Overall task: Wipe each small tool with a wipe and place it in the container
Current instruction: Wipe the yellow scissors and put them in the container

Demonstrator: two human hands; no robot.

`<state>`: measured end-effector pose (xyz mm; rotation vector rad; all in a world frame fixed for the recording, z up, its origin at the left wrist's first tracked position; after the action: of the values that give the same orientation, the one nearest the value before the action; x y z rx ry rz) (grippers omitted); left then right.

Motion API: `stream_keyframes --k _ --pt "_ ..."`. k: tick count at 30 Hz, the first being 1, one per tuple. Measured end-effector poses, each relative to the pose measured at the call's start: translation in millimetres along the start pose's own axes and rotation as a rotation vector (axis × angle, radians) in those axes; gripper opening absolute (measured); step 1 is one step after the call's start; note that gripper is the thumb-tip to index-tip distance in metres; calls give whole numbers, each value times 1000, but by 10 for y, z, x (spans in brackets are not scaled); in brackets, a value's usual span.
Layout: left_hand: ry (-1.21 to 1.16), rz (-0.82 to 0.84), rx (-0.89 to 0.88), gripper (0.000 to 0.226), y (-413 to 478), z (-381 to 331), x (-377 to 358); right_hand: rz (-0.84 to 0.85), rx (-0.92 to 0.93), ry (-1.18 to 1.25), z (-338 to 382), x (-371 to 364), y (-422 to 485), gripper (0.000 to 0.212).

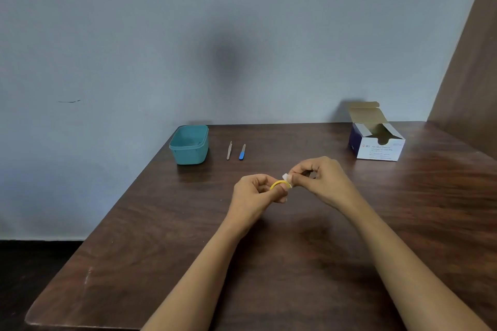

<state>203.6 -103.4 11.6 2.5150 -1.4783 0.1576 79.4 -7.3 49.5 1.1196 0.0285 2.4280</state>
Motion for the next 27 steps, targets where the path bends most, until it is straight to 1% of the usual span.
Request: stream_keyframes --k 2,3,4,6,8,10,12,14,16,19,21,23,25,27 --pt "36 18 3 15 1 11 -32 10 32 10 52 -38 -9 9" --pt "41 27 7 16 2 16 -55 -27 65 17 110 -44 -22 11" --pt "39 29 14 16 4 20 -77 -101 113 22 177 -27 -46 13" --pt "11 -13 41 16 9 30 -86 -309 232 36 287 57 -115 12" --pt "-82 -103 69 16 9 57 -37 -488 301 119 299 160 -185 10" --pt "-222 -170 102 19 5 96 30 -604 306 217 234 239 -227 13" --pt "-362 -208 137 20 -4 132 78 -668 319 268 198 262 -261 11" --pt "-502 -235 160 15 -16 144 102 -689 312 329 176 232 -257 9" --pt "-619 -269 166 9 -28 137 113 -682 268 451 119 142 -214 12" --pt "-691 -321 152 6 -30 142 136 -642 127 799 50 -62 -134 8" --pt "-685 -347 140 5 -23 156 150 -597 -40 997 1 -238 -67 4" --pt "-671 -348 128 5 -17 163 144 -522 -233 1163 -43 -448 -27 4" --pt "-645 -330 122 7 -18 171 122 -477 -354 1220 -90 -603 -28 6" --pt "-605 -320 117 11 -24 175 105 -483 -379 1206 -130 -666 -43 5"
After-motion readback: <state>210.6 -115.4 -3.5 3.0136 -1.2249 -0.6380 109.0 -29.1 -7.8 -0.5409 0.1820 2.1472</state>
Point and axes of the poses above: each hand's wrist, its own y-axis towards the middle knuckle, its own x-axis out of the back of the hand, z = x × y, the point moved 6 cm from there along y, towards the middle knuckle, and after that the axes turned 11 degrees about z, right-handed, at the moved point
